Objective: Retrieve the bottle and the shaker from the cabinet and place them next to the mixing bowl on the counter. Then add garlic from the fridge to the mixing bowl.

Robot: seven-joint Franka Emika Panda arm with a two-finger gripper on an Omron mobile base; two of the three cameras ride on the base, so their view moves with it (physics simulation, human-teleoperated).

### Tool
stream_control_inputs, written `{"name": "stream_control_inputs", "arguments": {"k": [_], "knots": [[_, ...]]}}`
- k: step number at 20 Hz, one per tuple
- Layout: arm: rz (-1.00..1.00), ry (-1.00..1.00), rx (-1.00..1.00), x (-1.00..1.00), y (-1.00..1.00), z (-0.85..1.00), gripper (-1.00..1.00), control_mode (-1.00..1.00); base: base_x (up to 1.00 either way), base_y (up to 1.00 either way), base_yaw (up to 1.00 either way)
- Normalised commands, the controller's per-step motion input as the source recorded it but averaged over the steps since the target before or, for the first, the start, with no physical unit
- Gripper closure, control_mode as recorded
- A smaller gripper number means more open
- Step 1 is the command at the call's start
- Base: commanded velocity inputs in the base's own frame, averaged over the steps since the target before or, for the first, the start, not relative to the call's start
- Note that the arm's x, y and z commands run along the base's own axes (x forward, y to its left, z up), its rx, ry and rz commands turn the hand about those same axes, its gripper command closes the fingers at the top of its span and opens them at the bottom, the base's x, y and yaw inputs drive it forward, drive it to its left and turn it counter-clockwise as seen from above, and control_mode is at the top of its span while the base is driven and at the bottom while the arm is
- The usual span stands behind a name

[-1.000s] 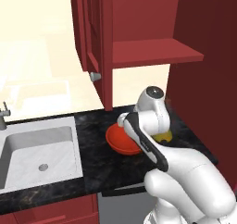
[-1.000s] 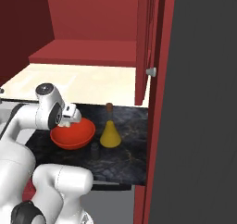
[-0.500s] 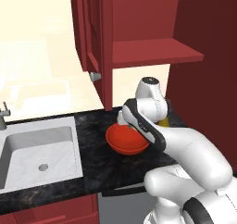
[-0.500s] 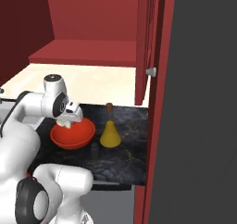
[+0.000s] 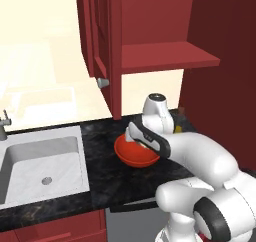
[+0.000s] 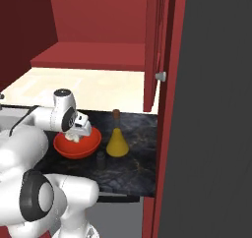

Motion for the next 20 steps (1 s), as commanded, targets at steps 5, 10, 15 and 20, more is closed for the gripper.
{"name": "stream_control_inputs", "arguments": {"k": [5,10,15,20], "knots": [[0.0,0.0,0.0,0.12,0.0,-0.41,1.0,-1.0,0.0,0.0,0.0],[0.0,0.0,0.0,0.11,0.0,-0.09,1.0,-1.0,0.0,0.0,0.0],[0.0,0.0,0.0,0.21,0.13,0.0,1.0,-1.0,0.0,0.0,0.0],[0.0,0.0,0.0,0.15,0.16,-0.03,1.0,-1.0,0.0,0.0,0.0]]}}
